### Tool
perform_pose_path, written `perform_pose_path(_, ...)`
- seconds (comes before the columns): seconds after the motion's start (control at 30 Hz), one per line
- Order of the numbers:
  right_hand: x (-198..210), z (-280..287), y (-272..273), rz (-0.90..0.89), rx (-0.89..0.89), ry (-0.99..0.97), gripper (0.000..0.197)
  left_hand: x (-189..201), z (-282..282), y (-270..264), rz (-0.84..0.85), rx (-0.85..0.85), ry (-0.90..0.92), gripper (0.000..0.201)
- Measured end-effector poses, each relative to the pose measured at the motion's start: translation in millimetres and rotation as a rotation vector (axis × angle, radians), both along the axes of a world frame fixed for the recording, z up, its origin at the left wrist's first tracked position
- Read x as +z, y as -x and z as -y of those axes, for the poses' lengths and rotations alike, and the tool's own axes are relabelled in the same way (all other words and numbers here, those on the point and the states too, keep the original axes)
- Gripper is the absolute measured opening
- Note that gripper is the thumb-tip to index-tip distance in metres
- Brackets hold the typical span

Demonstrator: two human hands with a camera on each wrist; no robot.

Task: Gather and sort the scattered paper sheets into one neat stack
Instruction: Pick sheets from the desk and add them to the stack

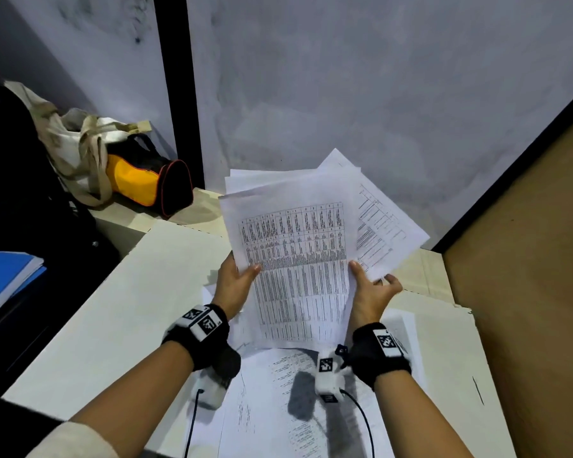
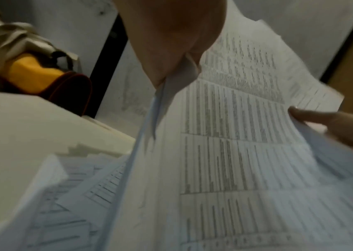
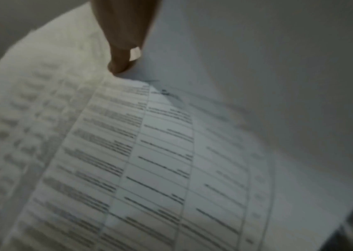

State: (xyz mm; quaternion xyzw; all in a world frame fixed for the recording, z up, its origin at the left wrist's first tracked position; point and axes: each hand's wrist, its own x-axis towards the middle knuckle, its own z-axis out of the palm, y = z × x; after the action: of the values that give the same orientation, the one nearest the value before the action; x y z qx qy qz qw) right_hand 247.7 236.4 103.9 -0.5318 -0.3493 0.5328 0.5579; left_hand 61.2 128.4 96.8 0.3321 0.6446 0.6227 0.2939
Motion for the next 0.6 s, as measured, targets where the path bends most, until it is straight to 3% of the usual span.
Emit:
perform_pose_path(0.07, 2, -2, -7, 0.004, 0.154, 0.046, 0.076, -1, 2, 1, 0.017, -0.049, 0.018, 0.043)
perform_pose_path(0.13, 8, -6, -16, 0.127, 0.394, -0.010, 0.091, 1, 5, 2, 0.043, -0.098, 0.032, 0.044)
perform_pose_path(0.17, 16, -9, -20, 0.213, 0.485, -0.046, 0.089, 3, 5, 3, 0.057, -0.123, 0.034, 0.045)
perform_pose_path(0.27, 41, -17, -28, 0.277, 0.639, -0.160, 0.049, 12, 5, 2, 0.120, -0.196, 0.020, 0.043)
perform_pose_path(0.4, 49, -22, -25, 0.303, 0.714, -0.149, 0.070, 16, -3, -1, 0.173, -0.200, -0.009, 0.057)
perform_pose_path(0.47, 45, -21, -22, 0.345, 0.713, -0.088, 0.054, 18, -7, -3, 0.186, -0.149, -0.023, 0.062)
perform_pose_path(0.6, 46, -12, -16, 0.425, 0.705, -0.066, 0.008, 26, -9, -10, 0.174, -0.078, -0.037, 0.046)
